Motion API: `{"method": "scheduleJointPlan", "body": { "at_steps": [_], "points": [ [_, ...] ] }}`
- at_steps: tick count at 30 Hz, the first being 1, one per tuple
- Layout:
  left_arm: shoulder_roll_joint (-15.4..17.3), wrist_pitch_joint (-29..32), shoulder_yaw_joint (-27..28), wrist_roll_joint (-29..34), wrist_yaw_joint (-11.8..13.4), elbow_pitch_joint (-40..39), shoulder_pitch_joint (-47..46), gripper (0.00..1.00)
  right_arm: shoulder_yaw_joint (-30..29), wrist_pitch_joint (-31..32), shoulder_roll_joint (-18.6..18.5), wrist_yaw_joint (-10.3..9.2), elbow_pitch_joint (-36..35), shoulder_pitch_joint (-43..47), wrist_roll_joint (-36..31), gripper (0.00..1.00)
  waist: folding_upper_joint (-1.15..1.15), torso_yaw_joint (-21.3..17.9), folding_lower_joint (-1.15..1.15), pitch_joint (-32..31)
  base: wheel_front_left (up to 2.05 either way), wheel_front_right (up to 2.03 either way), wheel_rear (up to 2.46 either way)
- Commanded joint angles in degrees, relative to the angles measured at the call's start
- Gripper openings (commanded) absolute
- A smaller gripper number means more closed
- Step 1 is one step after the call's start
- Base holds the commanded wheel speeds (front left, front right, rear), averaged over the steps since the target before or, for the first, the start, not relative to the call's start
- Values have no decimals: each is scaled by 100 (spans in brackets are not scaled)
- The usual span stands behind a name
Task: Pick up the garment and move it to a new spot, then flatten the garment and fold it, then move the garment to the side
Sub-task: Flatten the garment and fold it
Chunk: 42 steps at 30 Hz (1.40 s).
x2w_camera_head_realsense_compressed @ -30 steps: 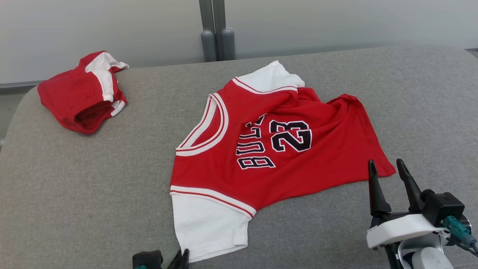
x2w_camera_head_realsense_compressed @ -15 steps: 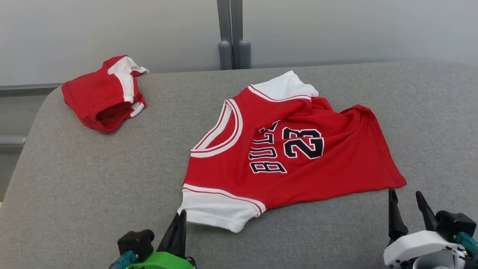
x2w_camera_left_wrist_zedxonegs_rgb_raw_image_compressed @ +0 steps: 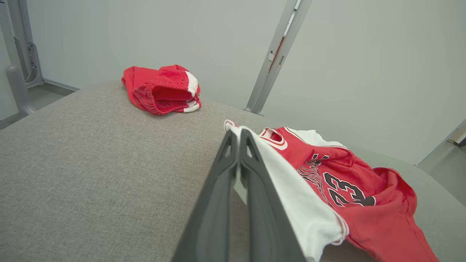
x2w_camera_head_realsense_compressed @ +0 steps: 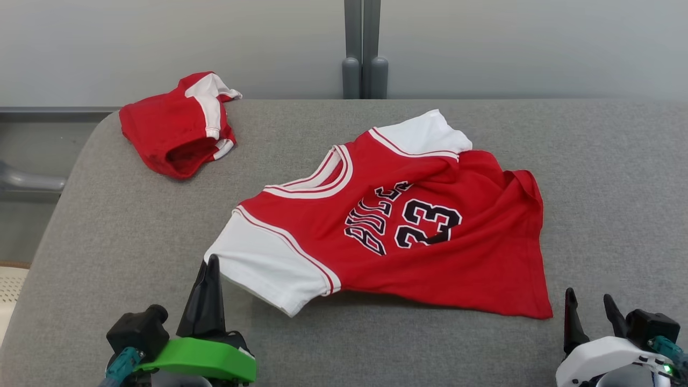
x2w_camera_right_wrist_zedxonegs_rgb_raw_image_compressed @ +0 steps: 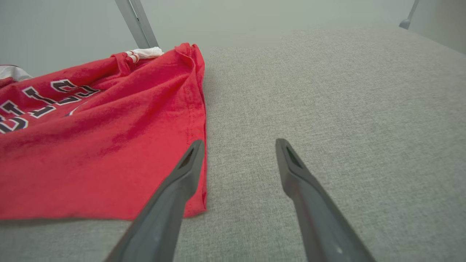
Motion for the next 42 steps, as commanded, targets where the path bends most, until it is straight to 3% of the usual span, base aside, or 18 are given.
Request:
{"method": "scheduleJointPlan", "body": {
  "at_steps": [1, 11, 15, 16, 18, 21, 23, 32, 35, 42],
  "points": [
    [60, -19, 38, 10, 40, -34, -71, 0, 15, -4, -8, -4, 134, -60, -32, 100, 0, 26, 0, 23, 0, 0, 0],
    [30, -63, -49, -27, 56, 6, -129, 0, 580, 500, -57, -3, 830, -415, 0, 100, 0, 124, 0, 154, 0, 0, 0],
    [27, -84, -61, -47, 57, 50, -125, 0, 543, 489, -18, -6, 954, -363, -123, 100, 0, 143, 0, 164, 0, 0, 0],
    [25, -81, -60, -51, 59, 58, -131, 0, 561, 486, -16, -3, 976, -355, -154, 93, 0, 143, 0, 169, 0, 0, 0],
    [27, -96, -53, -62, 63, 71, -147, 0, 676, 527, -4, -1, 1055, -373, -188, 44, 0, 143, 0, 182, 0, 0, 0],
    [27, -117, -42, -88, 69, 99, -169, 0, 902, 564, 3, -1, 1131, -423, -30, 22, 0, 134, 0, 194, 0, 0, 0],
    [27, -121, -42, -104, 66, 116, -180, 0, 1019, 522, 4, -1, 1159, -466, 86, 0, 0, 122, 0, 195, 0, 0, 0],
    [30, -177, 61, -300, -32, 83, -368, 0, 1218, 132, -15, -2, 748, -826, 692, 0, 0, -26, 0, 144, 0, 0, 0],
    [10, -156, 151, -461, -87, -26, -539, 0, 1371, 78, -54, -1, 205, -946, 1236, 0, 0, -115, 0, 95, 0, 0, 0],
    [-92, -44, 434, -1359, -282, -725, -1146, 0, 1627, 89, -523, -1, -1569, -1086, 2173, 0, 0, -349, 0, 4, 0, 0, 0]
  ]
}}
